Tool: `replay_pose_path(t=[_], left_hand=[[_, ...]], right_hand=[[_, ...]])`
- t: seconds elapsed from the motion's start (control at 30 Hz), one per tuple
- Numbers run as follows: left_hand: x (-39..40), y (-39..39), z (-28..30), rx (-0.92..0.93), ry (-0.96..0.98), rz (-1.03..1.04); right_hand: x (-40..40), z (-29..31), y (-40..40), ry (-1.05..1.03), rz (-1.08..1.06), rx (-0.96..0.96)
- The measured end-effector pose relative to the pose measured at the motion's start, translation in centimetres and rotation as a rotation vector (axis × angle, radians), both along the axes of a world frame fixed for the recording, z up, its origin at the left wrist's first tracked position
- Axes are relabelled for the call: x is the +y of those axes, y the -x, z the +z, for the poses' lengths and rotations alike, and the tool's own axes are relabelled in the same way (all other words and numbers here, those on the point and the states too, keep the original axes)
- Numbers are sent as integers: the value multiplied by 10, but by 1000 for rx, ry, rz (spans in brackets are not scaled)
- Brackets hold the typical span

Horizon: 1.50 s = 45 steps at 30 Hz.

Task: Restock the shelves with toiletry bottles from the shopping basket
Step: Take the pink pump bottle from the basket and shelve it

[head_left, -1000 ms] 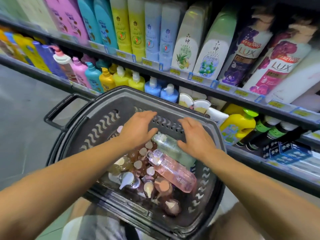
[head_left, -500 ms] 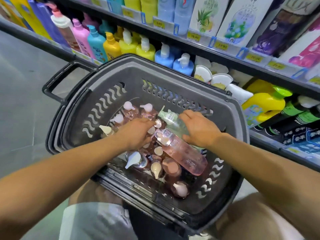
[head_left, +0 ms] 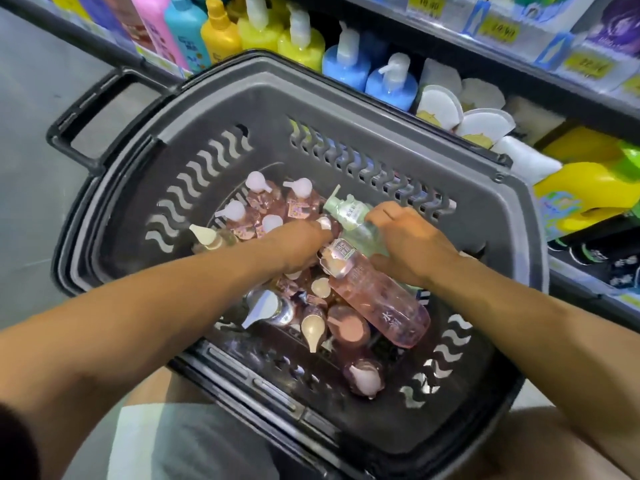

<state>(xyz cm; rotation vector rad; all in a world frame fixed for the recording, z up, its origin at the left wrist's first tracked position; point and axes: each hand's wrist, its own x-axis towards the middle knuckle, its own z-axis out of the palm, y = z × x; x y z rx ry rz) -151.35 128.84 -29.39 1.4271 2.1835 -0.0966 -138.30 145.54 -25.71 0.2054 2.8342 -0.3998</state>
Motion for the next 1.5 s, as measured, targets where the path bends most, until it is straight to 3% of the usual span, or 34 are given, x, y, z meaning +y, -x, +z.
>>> replay_pose_path(t=[0.13,0.43,0.53,0.67,0.8,0.9,1.03,1.13,1.27,1.33,1.5], left_hand=[[-1,0,9,-33,-60,24],[11,-19,63,-118,-309,58],[19,-27,71,-155,-313,19],[21,-27,78,-217,-325,87],[16,-17,87,-458,-477,467],[6,-23,90,-690,-540,664],[-3,-49,87,-915,-557,678],[-1,-57,85,-865,-609,682],[-10,-40,83,-722,-650,790],[-22,-28,80,-643,-636,825],[-48,-5,69,-467,-598,904]], right_hand=[[2,2,-5,46,-24,34],[-7,-4,-18,363,-106,-249],[-14,-9,-24,431,-90,-311],[-13,1,-19,423,-66,-264],[10,29,-14,481,-221,-154],[25,45,-14,716,-423,-24],[18,63,-8,1045,-484,191],[6,70,4,1106,-514,252],[4,70,15,1259,-493,187],[11,66,16,1157,-509,114],[12,27,20,209,-281,-217]])
